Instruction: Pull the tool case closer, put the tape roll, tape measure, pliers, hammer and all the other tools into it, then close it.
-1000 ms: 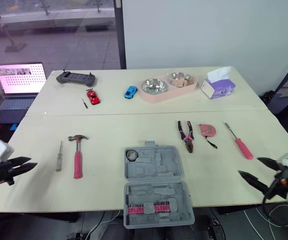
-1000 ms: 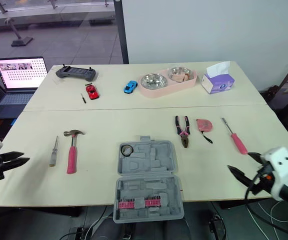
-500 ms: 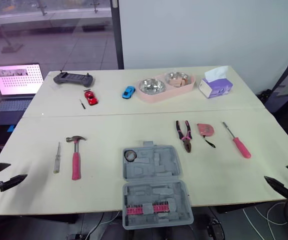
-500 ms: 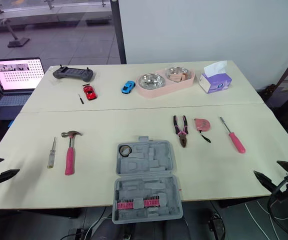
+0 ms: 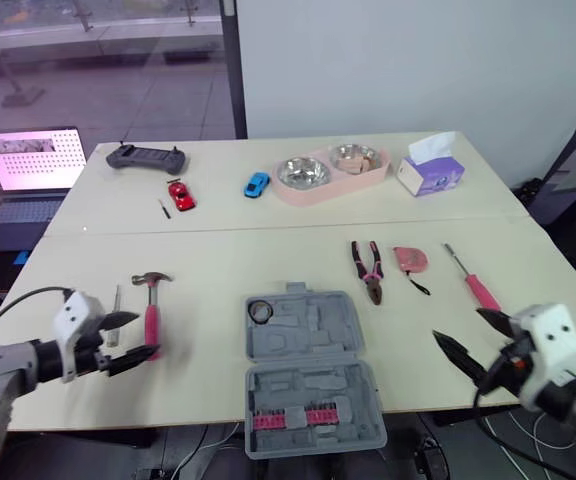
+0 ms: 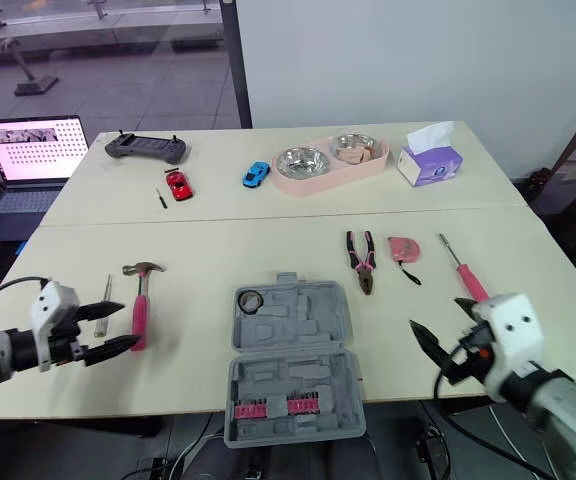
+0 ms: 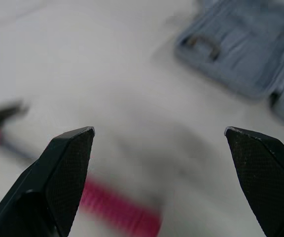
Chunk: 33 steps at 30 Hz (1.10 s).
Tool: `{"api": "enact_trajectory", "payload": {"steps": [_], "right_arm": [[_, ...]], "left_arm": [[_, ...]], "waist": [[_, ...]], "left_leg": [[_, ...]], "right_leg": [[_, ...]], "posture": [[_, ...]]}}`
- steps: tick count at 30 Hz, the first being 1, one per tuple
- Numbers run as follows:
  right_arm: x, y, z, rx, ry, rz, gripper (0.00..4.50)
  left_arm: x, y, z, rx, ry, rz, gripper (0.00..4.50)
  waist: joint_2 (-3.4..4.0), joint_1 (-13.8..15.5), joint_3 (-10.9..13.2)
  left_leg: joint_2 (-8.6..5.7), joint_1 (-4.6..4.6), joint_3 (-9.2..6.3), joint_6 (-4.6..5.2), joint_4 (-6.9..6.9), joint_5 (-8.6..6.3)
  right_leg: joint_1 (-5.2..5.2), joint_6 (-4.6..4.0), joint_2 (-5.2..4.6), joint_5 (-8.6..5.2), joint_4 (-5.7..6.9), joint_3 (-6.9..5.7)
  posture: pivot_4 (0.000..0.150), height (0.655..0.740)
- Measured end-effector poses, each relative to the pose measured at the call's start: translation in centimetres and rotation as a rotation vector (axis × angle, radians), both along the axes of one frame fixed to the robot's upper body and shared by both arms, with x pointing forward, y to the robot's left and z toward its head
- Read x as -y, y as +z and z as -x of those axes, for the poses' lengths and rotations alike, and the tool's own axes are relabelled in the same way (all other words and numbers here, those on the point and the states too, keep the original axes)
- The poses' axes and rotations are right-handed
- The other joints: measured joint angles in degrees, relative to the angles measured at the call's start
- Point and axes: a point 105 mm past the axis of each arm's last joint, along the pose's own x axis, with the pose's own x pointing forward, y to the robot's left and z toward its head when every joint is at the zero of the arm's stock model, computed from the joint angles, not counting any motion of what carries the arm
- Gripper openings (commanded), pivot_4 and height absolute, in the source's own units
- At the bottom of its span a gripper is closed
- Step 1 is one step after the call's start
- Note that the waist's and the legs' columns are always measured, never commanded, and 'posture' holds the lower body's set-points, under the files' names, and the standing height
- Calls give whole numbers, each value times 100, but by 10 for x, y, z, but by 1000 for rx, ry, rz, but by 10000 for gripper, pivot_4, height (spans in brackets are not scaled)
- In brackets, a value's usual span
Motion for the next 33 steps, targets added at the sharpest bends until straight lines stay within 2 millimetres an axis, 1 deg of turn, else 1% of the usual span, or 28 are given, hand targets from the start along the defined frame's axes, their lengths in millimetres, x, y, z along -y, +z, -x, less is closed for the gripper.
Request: {"api": "enact_trajectory", "payload": {"steps": [2,3,5,7,9,11,12,13,15,16,19,21,23,26,28,33], "right_arm": [[-8,-5,-16,6,-78,2,45000],[-13,-9,-22,-3,-98,-2,45000],[-15,-17,-35,-20,-168,-8,45000],[-8,-26,-47,-55,-238,6,45000],[-2,-33,-55,-83,-290,20,45000],[4,-37,-70,-104,-322,27,45000],[7,-37,-78,-111,-333,31,45000],[8,-37,-82,-115,-335,34,45000],[5,-44,-99,-166,-306,30,45000],[5,-46,-104,-185,-302,27,45000],[6,-57,-114,-248,-297,8,45000],[7,-59,-116,-259,-301,9,45000],[10,-65,-122,-279,-308,14,45000],[7,-66,-136,-289,-309,10,45000],[5,-65,-144,-281,-308,2,45000],[4,-69,-154,-279,-309,-4,45000]], "left_arm": [[41,4,11,31,-153,51,44502],[54,7,17,30,-211,76,44502],[68,13,23,30,-290,107,44502],[72,19,23,31,-339,98,44502],[76,19,25,13,-371,95,44502],[82,19,26,-12,-395,123,44502],[88,22,28,-6,-418,135,44502],[92,24,29,-1,-435,138,44502],[98,25,31,9,-445,135,44502],[102,26,32,12,-452,138,44502],[105,23,32,11,-436,137,44502],[105,23,31,12,-428,136,44502],[107,27,30,33,-412,141,44502],[111,31,28,63,-381,163,44502],[110,32,23,78,-351,168,44502],[108,33,21,94,-335,160,44502]], "waist": [[9,12,-2],[7,13,-2],[13,20,-3],[20,23,-3],[28,11,-6],[27,-10,-5],[27,-12,-5],[27,-10,-5],[27,-31,-5],[29,-31,-4],[29,-7,-4],[29,-4,-4],[30,-10,-4],[31,-41,-4],[31,-45,-4],[30,-47,-4]], "left_leg": [[-3,-2,4,2,-2,2],[0,-2,2,2,-4,3],[0,-4,-4,-3,-5,7],[0,-3,-3,-5,-4,10],[-1,-2,1,-3,-2,11],[-1,-2,5,-2,-1,11],[0,-2,5,-2,-1,11],[2,-2,5,-2,-3,11],[14,0,7,-1,-3,11],[17,0,8,-1,-4,11],[44,1,8,-2,-4,11],[47,1,8,-2,-4,12],[48,1,13,-3,-2,12],[49,2,18,-4,-1,13],[53,3,18,-5,-4,13],[54,3,22,-6,-3,14]], "right_leg": [[-5,-2,-1,1,-1,5],[-8,-3,4,0,1,4],[-11,-4,10,0,8,2],[-9,-7,21,0,9,0],[-7,-7,28,1,8,2],[-8,-7,32,2,8,3],[-8,-3,34,4,9,3],[-10,4,37,8,9,3],[-8,7,50,15,8,4],[-9,5,52,16,8,4],[-10,-5,77,22,8,3],[-10,-8,80,24,8,3],[-11,-15,81,27,6,4],[-12,-18,83,29,6,7],[-13,-15,87,31,6,7],[-10,-19,88,32,4,8]], "posture": [[1500,7400],[1500,7400],[1500,7400],[1500,7400],[1500,7400],[1500,7400],[1500,7400],[1500,7400],[1500,7400],[1500,7400],[1500,7400],[1500,7400],[1500,7400],[1500,7400],[1500,7400],[1500,7400]]}}
